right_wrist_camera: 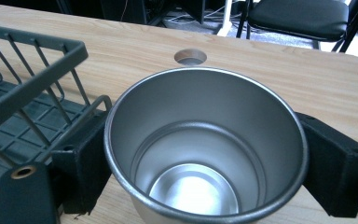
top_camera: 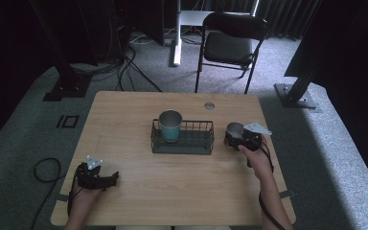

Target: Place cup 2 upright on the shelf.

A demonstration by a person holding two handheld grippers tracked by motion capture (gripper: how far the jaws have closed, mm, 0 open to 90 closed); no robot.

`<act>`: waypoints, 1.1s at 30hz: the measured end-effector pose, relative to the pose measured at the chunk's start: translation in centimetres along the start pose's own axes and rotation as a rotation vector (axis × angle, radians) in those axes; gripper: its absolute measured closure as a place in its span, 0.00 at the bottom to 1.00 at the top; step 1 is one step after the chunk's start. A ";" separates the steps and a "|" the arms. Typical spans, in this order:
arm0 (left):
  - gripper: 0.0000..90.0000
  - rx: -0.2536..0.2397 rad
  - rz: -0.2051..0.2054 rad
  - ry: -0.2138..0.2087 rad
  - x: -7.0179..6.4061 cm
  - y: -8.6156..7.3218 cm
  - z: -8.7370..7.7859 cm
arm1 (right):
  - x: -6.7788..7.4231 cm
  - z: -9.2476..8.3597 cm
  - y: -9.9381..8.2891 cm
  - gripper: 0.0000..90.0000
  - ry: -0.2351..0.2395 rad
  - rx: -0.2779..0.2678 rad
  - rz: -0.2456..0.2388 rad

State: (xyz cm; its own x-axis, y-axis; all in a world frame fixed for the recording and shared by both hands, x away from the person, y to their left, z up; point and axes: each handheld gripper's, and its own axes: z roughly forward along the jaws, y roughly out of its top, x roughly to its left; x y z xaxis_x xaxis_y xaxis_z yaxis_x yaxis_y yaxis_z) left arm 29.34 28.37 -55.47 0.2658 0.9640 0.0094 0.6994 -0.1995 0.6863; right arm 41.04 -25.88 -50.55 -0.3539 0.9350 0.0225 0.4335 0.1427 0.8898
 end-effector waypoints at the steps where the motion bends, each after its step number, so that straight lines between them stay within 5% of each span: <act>1: 0.01 0.000 -0.001 0.000 0.0 0.0 0.0 | 0.0 -0.1 0.2 0.15 0.000 -0.002 -0.001; 33: 0.01 0.000 0.000 0.000 0.0 0.0 0.0 | 1.8 -3.3 6.7 0.15 0.035 -0.080 -0.048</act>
State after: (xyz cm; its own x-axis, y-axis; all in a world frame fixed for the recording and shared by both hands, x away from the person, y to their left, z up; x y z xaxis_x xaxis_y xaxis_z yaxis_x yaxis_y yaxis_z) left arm 29.33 28.37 -55.47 0.2657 0.9640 0.0093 0.6994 -0.1994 0.6864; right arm 40.53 -24.34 -43.04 -0.4018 0.9157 -0.0062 0.3483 0.1591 0.9238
